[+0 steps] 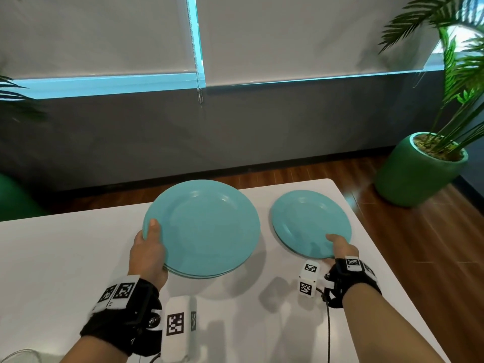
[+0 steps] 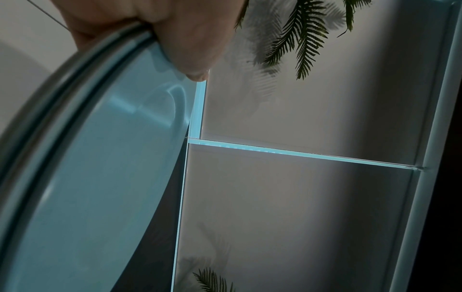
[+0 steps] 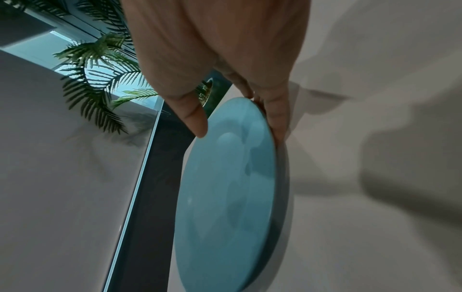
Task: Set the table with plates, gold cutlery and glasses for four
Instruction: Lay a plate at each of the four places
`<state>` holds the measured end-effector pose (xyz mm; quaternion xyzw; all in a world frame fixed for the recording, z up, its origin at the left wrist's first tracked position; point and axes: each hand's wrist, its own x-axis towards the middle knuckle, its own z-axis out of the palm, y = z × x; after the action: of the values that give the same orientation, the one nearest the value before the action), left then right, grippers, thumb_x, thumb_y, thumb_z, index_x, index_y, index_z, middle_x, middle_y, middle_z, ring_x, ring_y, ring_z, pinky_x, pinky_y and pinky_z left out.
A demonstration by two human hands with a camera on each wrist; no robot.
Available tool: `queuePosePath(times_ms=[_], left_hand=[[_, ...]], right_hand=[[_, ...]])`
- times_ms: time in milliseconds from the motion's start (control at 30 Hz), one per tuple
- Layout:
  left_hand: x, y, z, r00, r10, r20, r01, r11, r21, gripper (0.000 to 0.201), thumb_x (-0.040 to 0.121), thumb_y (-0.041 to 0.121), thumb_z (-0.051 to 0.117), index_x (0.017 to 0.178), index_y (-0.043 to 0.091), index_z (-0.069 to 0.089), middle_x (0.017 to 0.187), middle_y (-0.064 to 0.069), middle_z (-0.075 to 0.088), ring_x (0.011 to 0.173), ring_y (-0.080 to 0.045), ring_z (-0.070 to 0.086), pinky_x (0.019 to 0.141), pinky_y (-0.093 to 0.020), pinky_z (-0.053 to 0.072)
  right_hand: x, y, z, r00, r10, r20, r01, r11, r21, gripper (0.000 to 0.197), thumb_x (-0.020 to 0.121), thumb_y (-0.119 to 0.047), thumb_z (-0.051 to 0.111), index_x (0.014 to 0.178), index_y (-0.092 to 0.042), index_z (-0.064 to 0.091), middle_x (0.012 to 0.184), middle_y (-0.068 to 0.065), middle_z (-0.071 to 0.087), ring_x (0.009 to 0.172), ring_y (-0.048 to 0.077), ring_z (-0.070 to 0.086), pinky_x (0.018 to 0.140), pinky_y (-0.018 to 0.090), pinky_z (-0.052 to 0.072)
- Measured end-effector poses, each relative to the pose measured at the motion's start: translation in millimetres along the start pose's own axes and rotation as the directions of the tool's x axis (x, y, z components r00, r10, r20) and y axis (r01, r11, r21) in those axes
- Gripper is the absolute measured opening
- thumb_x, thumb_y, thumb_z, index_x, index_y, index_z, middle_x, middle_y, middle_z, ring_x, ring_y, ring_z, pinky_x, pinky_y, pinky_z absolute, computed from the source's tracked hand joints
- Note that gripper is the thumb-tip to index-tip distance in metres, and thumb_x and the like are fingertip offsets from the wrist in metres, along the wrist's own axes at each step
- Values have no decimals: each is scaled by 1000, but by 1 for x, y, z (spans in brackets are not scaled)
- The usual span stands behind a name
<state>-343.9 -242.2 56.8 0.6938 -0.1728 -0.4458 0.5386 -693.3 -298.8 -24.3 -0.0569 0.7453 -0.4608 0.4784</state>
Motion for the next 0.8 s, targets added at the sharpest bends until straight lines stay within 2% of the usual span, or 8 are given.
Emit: queuePosePath(times_ms=[100,200,400,500,567,700,733,800], left_hand=[[-2,-1,3,1000,-10,5,10,1000,-8,51,96,47,38,137,17,41,127,-8,56,104,-30,56,85,-39,48],[-6,-1,5,999,-21,28,22,999,-25,49,97,46,39,136,17,42,120,-6,57,105,-30,57,85,-39,49],[-13,-1,1,998,-46,45,49,997,-55,46,97,43,40,135,17,43,117,-6,57,101,-29,58,83,-40,48],[-15,1,-6,999,-33,39,36,997,-69,47,98,41,39,138,16,41,117,-6,55,100,-28,56,84,-38,47],[-14,2,-12,1000,-15,27,17,998,-68,47,98,40,39,139,16,40,120,-6,55,100,-28,55,85,-38,46],[-6,1,-24,1000,-15,-1,15,997,-79,47,98,40,40,138,16,41,130,-11,56,101,-29,56,87,-39,47],[-5,1,-26,1000,-16,-5,15,996,-84,46,98,40,40,137,16,41,130,-11,56,101,-29,56,87,-40,47],[-4,0,-28,1000,-17,-8,16,996,-90,46,98,39,40,137,15,41,130,-10,56,102,-28,56,87,-39,47]], right_hand=[[3,-4,-3,999,-23,-46,14,983,-181,57,72,-23,65,122,0,54,108,18,64,96,39,63,89,47,52],[-6,-9,2,986,-103,-128,42,911,-409,58,78,-26,62,129,-1,51,127,20,57,111,38,56,94,39,45],[-32,-6,45,952,-292,88,295,807,-512,53,88,-29,60,135,-10,47,140,16,46,127,34,43,104,37,35],[-31,1,52,968,-247,45,202,663,-721,61,89,-31,54,142,-14,31,150,19,22,134,39,29,109,44,28],[-21,9,42,978,-195,-74,76,665,-743,64,89,-25,53,145,-13,24,153,21,10,136,41,24,111,46,25],[13,25,9,994,-109,-29,71,800,-596,67,85,-23,55,144,-4,31,147,19,34,133,37,37,110,43,35],[15,26,5,992,-122,-10,89,775,-626,65,83,-26,56,141,-5,36,144,19,40,129,37,43,108,42,38],[12,23,-1,981,-187,61,164,611,-775,48,91,-34,51,132,-10,47,137,14,49,125,34,49,107,35,39]])
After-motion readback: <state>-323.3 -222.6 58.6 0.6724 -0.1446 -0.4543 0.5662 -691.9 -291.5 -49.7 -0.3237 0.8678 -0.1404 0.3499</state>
